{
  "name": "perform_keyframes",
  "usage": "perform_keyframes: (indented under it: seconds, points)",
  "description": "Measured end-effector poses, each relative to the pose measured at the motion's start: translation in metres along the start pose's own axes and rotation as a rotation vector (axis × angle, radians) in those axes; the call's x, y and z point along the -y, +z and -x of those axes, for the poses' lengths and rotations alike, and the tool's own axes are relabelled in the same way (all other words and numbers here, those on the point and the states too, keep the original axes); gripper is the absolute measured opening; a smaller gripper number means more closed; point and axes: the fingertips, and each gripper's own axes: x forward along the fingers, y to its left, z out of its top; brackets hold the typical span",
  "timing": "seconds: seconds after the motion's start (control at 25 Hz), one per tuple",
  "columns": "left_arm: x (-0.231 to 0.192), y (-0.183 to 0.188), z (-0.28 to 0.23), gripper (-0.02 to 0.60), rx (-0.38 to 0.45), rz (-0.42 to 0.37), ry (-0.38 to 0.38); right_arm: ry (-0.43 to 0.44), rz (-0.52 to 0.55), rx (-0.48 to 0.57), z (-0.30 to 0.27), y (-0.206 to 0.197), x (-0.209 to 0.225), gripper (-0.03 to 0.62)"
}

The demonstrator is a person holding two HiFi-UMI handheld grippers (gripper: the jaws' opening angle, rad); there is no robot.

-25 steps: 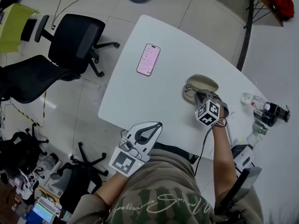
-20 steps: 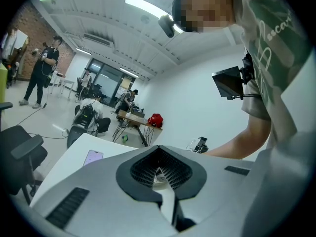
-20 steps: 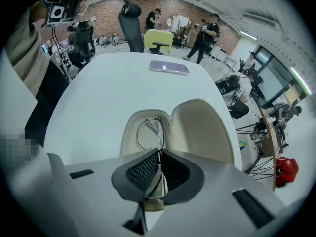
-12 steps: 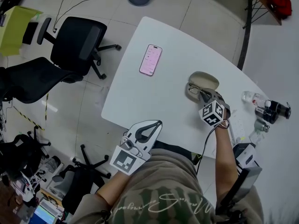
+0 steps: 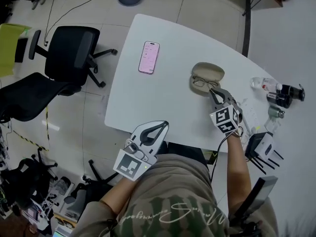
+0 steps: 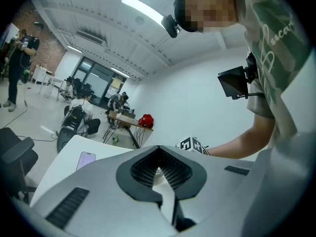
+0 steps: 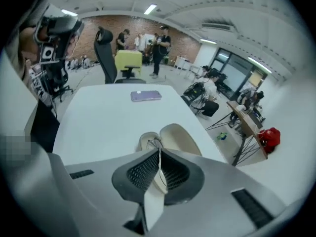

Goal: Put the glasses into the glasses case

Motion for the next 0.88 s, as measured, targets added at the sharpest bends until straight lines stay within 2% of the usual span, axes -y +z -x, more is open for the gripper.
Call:
perform_keyframes:
  seconds: [0.16, 0.36, 0.56, 0.88]
  points:
    - [0.016, -0.004, 0.008, 0.008, -0.004, -0.037, -0.034, -0.072, -0.189, 0.136, 0.028, 0.011, 0.001, 0.023]
    - [0.038, -0.001, 0.019, 0.008, 0.019, -0.082, -0.020, -0.117, -0.308, 0.280, 0.068, 0.019, -0.006, 0.012]
    - [0.078, 0.001, 0.027, 0.008, 0.050, -0.140, -0.014, -0.149, -0.371, 0.389, 0.111, 0.016, -0.031, 0.012]
    - [0.177, -0.024, 0.036, 0.008, 0.069, -0.238, -0.035, -0.184, -0.469, 0.615, 0.215, -0.007, -0.085, 0.012]
